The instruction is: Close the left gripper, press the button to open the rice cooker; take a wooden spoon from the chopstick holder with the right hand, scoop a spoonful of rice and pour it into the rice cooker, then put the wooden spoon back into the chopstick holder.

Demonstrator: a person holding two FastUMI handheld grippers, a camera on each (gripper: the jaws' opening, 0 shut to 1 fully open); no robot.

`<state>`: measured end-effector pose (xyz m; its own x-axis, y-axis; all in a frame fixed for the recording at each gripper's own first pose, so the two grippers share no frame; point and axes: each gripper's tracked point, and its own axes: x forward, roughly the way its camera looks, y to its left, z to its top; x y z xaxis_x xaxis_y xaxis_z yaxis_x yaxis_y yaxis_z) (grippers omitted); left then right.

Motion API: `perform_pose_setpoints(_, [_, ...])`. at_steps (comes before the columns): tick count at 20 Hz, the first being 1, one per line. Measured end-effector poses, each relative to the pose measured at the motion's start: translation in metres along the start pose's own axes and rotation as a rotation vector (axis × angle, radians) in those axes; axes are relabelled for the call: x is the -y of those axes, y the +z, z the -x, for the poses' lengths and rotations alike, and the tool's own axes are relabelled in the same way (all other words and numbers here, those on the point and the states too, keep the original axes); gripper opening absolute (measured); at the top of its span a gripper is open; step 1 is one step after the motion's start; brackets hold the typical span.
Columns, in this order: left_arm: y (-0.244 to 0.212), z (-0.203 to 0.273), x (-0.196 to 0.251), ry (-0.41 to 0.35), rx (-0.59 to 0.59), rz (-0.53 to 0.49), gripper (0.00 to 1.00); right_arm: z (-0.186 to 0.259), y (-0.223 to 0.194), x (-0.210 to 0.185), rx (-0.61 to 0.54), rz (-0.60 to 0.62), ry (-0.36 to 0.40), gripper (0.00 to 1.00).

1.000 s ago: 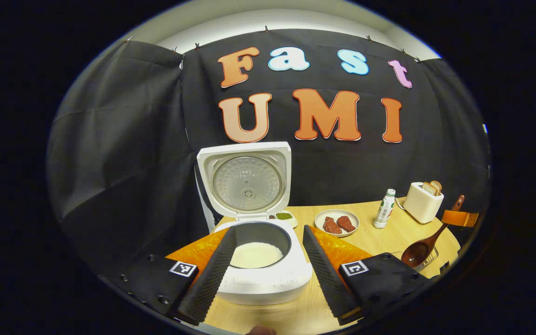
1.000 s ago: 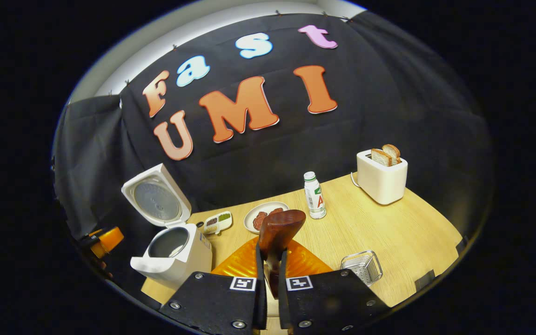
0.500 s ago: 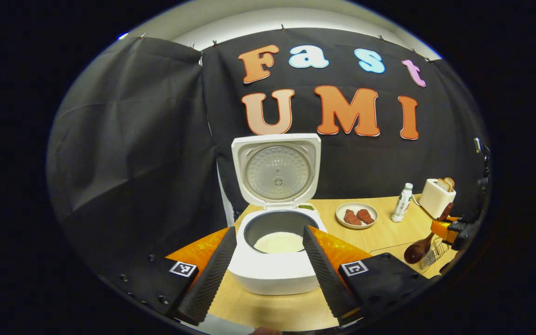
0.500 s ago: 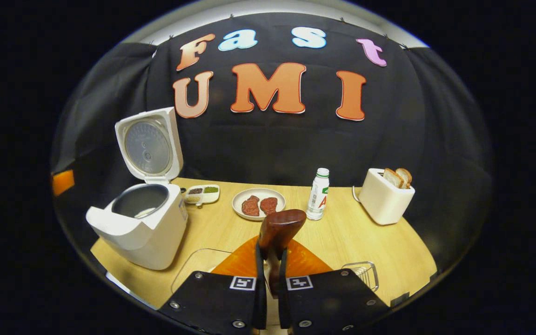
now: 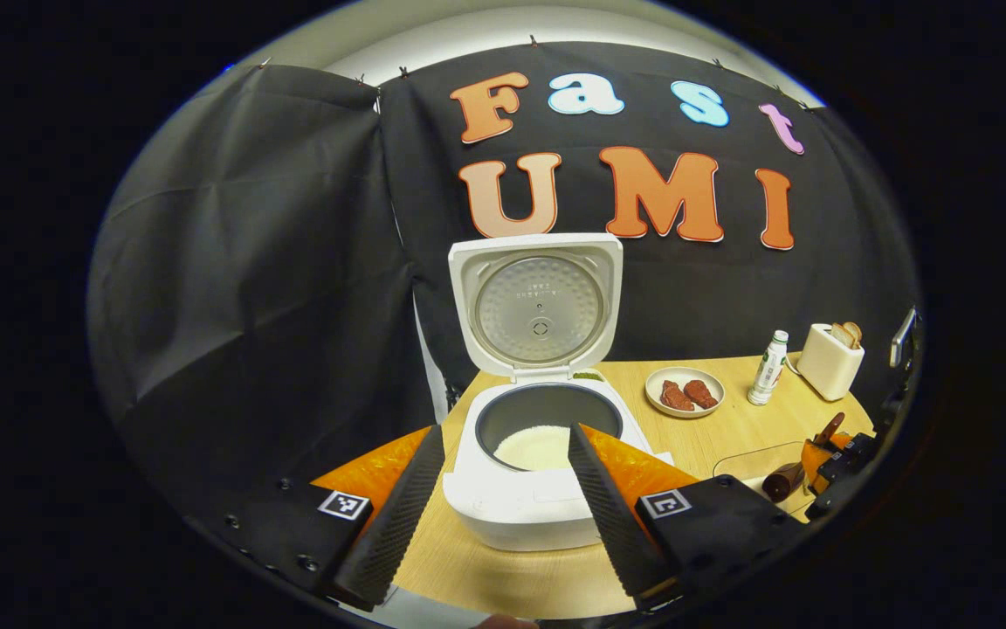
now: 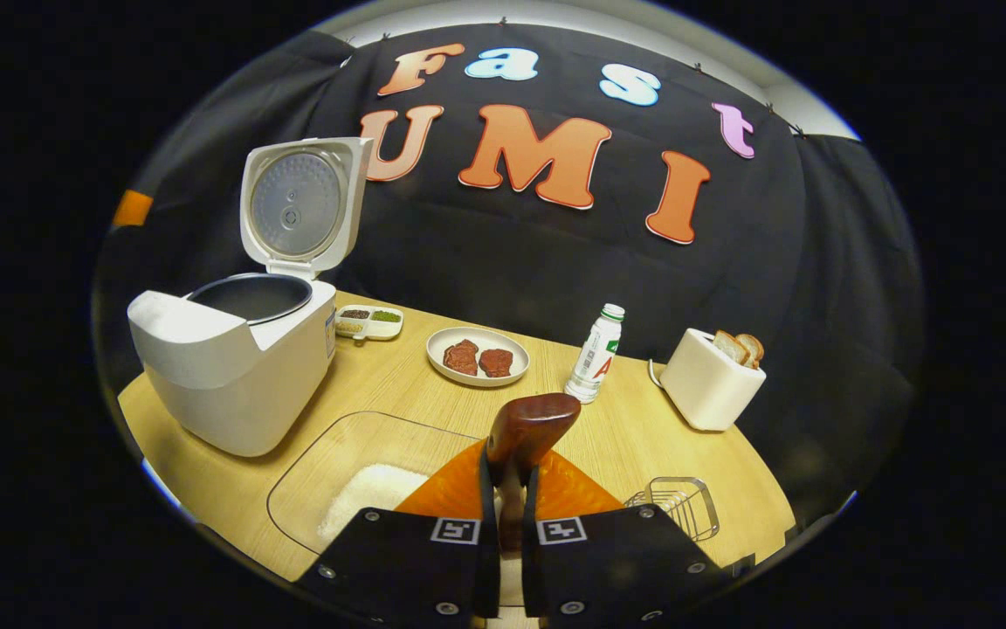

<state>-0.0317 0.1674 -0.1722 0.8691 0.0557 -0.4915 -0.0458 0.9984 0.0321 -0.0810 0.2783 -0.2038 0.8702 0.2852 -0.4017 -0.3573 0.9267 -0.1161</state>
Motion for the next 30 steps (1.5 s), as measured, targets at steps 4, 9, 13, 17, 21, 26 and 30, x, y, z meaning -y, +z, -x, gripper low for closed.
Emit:
perform_pose_setpoints(4, [-0.003, -0.011, 0.002, -0.039, -0.021, -0.020, 0.96, 0.007, -0.015, -0.015, -0.025, -0.044, -0.026, 0.10])
perform_pose_setpoints(9, [-0.004, -0.022, 0.003, -0.087, -0.026, -0.061, 0.96, 0.011, -0.015, -0.020, -0.045, -0.137, -0.086, 0.09])
perform_pose_setpoints(13, [-0.004, -0.025, 0.002, -0.111, -0.022, -0.075, 0.97, 0.007, -0.008, -0.040, -0.063, -0.243, -0.037, 0.09])
perform_pose_setpoints(17, [-0.006, -0.025, -0.006, -0.108, -0.020, -0.071, 0.96, 0.004, -0.005, -0.055, -0.117, -0.383, 0.010, 0.10])
perform_pose_setpoints(21, [-0.010, -0.026, -0.015, -0.093, -0.027, -0.063, 0.96, -0.001, -0.006, -0.056, -0.181, -0.541, 0.036, 0.09])
perform_pose_setpoints(26, [-0.013, -0.027, -0.018, -0.082, -0.040, -0.053, 0.96, -0.007, -0.012, -0.051, -0.263, -0.744, 0.079, 0.09])
perform_pose_setpoints(30, [-0.010, -0.029, -0.009, -0.091, -0.034, -0.069, 0.96, -0.008, -0.017, -0.042, -0.300, -0.899, 0.114, 0.10])
